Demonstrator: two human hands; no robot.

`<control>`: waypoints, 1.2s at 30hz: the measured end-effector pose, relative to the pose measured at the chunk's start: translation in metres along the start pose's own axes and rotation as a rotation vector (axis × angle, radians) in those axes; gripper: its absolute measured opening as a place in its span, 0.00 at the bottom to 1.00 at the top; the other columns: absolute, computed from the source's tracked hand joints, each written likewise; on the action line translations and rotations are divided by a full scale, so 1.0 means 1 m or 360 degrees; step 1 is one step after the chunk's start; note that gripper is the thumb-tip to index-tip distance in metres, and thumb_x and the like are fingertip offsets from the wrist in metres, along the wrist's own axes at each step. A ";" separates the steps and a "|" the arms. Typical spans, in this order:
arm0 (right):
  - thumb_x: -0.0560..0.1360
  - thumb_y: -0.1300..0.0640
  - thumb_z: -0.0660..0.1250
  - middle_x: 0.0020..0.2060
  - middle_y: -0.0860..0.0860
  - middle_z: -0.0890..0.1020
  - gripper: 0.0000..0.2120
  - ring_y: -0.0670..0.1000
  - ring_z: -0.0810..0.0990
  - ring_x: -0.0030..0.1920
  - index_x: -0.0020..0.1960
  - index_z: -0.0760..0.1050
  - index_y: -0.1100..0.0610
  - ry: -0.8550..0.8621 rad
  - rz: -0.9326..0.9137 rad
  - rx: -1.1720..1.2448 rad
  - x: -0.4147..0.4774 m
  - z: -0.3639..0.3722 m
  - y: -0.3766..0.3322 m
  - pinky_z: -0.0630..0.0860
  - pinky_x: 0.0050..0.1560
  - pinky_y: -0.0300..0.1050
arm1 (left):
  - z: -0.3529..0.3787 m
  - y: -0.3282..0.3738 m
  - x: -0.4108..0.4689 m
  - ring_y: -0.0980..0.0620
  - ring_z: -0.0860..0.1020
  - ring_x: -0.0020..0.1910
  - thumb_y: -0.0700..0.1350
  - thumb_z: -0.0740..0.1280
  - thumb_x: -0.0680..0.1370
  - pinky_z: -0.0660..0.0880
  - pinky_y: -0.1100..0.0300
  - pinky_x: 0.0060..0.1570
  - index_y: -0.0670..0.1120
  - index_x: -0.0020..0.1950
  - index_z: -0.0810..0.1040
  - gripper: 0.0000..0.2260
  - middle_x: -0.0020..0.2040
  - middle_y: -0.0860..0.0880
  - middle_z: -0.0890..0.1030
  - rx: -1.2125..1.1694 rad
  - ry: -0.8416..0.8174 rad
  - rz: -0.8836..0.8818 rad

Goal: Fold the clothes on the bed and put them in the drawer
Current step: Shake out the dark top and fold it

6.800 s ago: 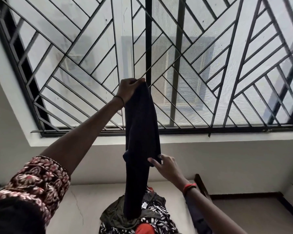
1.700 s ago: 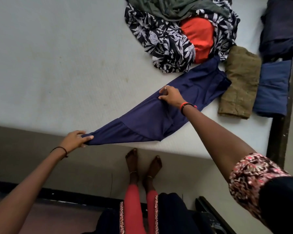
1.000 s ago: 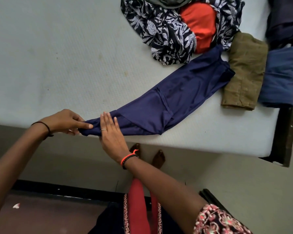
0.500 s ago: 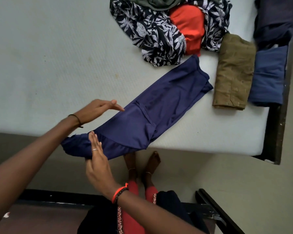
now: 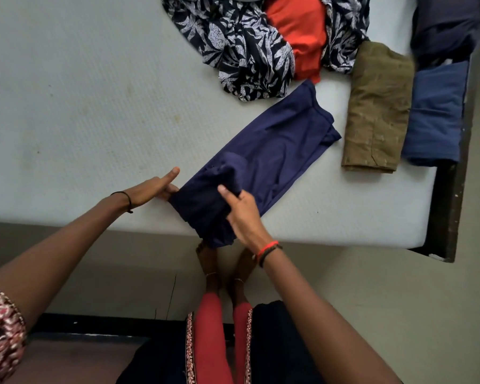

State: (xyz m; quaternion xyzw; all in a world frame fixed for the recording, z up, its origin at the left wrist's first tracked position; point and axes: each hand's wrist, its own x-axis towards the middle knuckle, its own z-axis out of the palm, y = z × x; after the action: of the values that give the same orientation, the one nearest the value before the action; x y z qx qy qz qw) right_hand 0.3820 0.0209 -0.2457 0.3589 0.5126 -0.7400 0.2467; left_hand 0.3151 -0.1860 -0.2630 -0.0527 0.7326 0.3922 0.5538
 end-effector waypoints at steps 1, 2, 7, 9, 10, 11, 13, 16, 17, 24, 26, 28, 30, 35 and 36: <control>0.77 0.60 0.66 0.50 0.60 0.81 0.07 0.58 0.79 0.53 0.53 0.76 0.63 0.0006 0.0025 0.0046 0.010 -0.009 -0.005 0.74 0.58 0.55 | 0.000 -0.002 -0.001 0.60 0.79 0.51 0.83 0.47 0.58 0.68 0.66 0.57 0.53 0.50 0.83 0.44 0.49 0.58 0.83 -0.0019 0.0005 0.0028; 0.78 0.61 0.65 0.51 0.57 0.81 0.07 0.55 0.79 0.53 0.55 0.76 0.62 -0.0007 0.0048 0.0074 0.019 -0.016 -0.008 0.75 0.58 0.51 | -0.001 -0.005 -0.001 0.61 0.79 0.50 0.83 0.51 0.57 0.70 0.67 0.54 0.53 0.50 0.83 0.43 0.49 0.58 0.82 -0.0032 0.0032 0.0058; 0.77 0.64 0.65 0.45 0.51 0.80 0.08 0.48 0.79 0.45 0.56 0.73 0.57 0.0040 0.0133 0.0031 0.043 -0.044 -0.020 0.78 0.53 0.44 | 0.002 -0.020 0.006 0.56 0.79 0.53 0.58 0.68 0.74 0.72 0.57 0.60 0.53 0.51 0.81 0.12 0.51 0.54 0.83 0.0176 0.0163 0.0171; 0.76 0.59 0.68 0.48 0.51 0.81 0.10 0.49 0.80 0.48 0.57 0.74 0.57 -0.0003 0.0196 0.0005 0.045 -0.046 -0.020 0.79 0.55 0.47 | 0.004 -0.023 0.007 0.55 0.80 0.52 0.51 0.68 0.76 0.73 0.56 0.60 0.54 0.50 0.80 0.05 0.50 0.51 0.83 0.0222 0.0217 0.0201; 0.75 0.57 0.69 0.49 0.51 0.81 0.11 0.49 0.80 0.49 0.56 0.74 0.56 -0.0027 0.0220 -0.0016 0.044 -0.046 -0.020 0.79 0.55 0.47 | 0.005 -0.023 0.007 0.54 0.80 0.52 0.49 0.67 0.76 0.73 0.57 0.59 0.55 0.50 0.79 0.04 0.50 0.51 0.83 0.0228 0.0230 0.0214; 0.74 0.55 0.70 0.49 0.50 0.82 0.11 0.49 0.80 0.49 0.55 0.75 0.56 -0.0031 0.0225 -0.0039 0.044 -0.044 -0.019 0.79 0.55 0.47 | 0.006 -0.022 0.006 0.53 0.80 0.52 0.48 0.67 0.77 0.72 0.57 0.59 0.55 0.49 0.79 0.03 0.49 0.51 0.83 0.0234 0.0245 0.0237; 0.74 0.57 0.71 0.46 0.52 0.81 0.07 0.50 0.79 0.48 0.49 0.75 0.57 0.0058 0.0159 -0.0052 0.044 -0.041 -0.015 0.78 0.55 0.48 | 0.009 -0.020 0.006 0.53 0.80 0.50 0.47 0.67 0.77 0.72 0.61 0.56 0.56 0.47 0.78 0.03 0.47 0.53 0.83 0.0253 0.0288 0.0280; 0.74 0.60 0.71 0.41 0.52 0.79 0.06 0.51 0.77 0.46 0.46 0.74 0.57 0.0350 -0.0007 -0.0024 0.044 -0.036 -0.006 0.78 0.51 0.46 | 0.010 -0.017 0.007 0.51 0.80 0.50 0.46 0.67 0.77 0.71 0.67 0.50 0.59 0.45 0.77 0.06 0.44 0.55 0.82 0.0289 0.0354 0.0306; 0.74 0.61 0.70 0.42 0.52 0.79 0.07 0.51 0.77 0.46 0.49 0.73 0.57 0.0457 -0.0077 -0.0074 0.042 -0.033 -0.002 0.77 0.49 0.42 | 0.011 -0.017 0.007 0.51 0.80 0.50 0.47 0.67 0.77 0.71 0.66 0.51 0.60 0.46 0.76 0.06 0.44 0.54 0.82 0.0288 0.0374 0.0304; 0.74 0.45 0.63 0.74 0.60 0.61 0.37 0.56 0.60 0.74 0.76 0.55 0.62 0.0737 -0.0967 -0.1753 -0.008 0.007 0.055 0.56 0.73 0.53 | 0.014 -0.039 -0.001 0.53 0.53 0.76 0.66 0.55 0.74 0.47 0.50 0.74 0.48 0.77 0.56 0.36 0.76 0.49 0.58 0.1759 0.0726 0.1021; 0.71 0.43 0.62 0.75 0.61 0.57 0.42 0.57 0.54 0.76 0.76 0.52 0.65 0.0523 -0.1033 -0.2246 -0.012 0.018 0.080 0.53 0.75 0.57 | 0.017 -0.047 0.003 0.52 0.48 0.77 0.58 0.54 0.75 0.47 0.46 0.74 0.47 0.77 0.54 0.33 0.78 0.47 0.54 0.2092 0.0660 0.1153; 0.71 0.50 0.63 0.75 0.63 0.55 0.39 0.59 0.53 0.76 0.75 0.52 0.67 0.0365 -0.0983 -0.2506 -0.010 0.024 0.096 0.53 0.74 0.60 | 0.024 -0.050 0.011 0.50 0.50 0.77 0.52 0.53 0.74 0.50 0.45 0.74 0.46 0.77 0.53 0.32 0.78 0.45 0.54 0.2265 0.0662 0.1223; 0.75 0.59 0.57 0.74 0.64 0.58 0.31 0.59 0.56 0.75 0.74 0.54 0.68 0.0417 -0.0934 -0.2603 -0.003 0.027 0.102 0.52 0.74 0.58 | 0.030 -0.050 0.020 0.49 0.51 0.76 0.49 0.53 0.74 0.51 0.45 0.73 0.44 0.77 0.52 0.31 0.77 0.45 0.54 0.2330 0.0724 0.1269; 0.78 0.62 0.46 0.73 0.63 0.61 0.25 0.59 0.59 0.75 0.73 0.54 0.68 0.0477 -0.0713 -0.2620 0.009 0.027 0.098 0.55 0.72 0.58 | 0.032 -0.043 0.036 0.49 0.49 0.76 0.48 0.50 0.77 0.50 0.44 0.74 0.42 0.77 0.50 0.29 0.78 0.44 0.51 0.2511 0.0746 0.1235; 0.78 0.62 0.46 0.74 0.62 0.61 0.25 0.58 0.59 0.75 0.73 0.55 0.67 0.0484 -0.0684 -0.2621 0.007 0.027 0.096 0.57 0.72 0.58 | 0.031 -0.041 0.037 0.49 0.48 0.76 0.47 0.49 0.77 0.50 0.44 0.74 0.41 0.77 0.50 0.28 0.78 0.44 0.50 0.2533 0.0732 0.1216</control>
State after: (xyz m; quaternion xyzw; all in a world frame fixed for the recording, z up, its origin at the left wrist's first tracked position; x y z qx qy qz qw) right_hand 0.4404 -0.0383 -0.3016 0.0561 0.9698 -0.1076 0.2116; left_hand 0.3460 -0.1812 -0.3181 0.5142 0.8468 -0.0924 0.0993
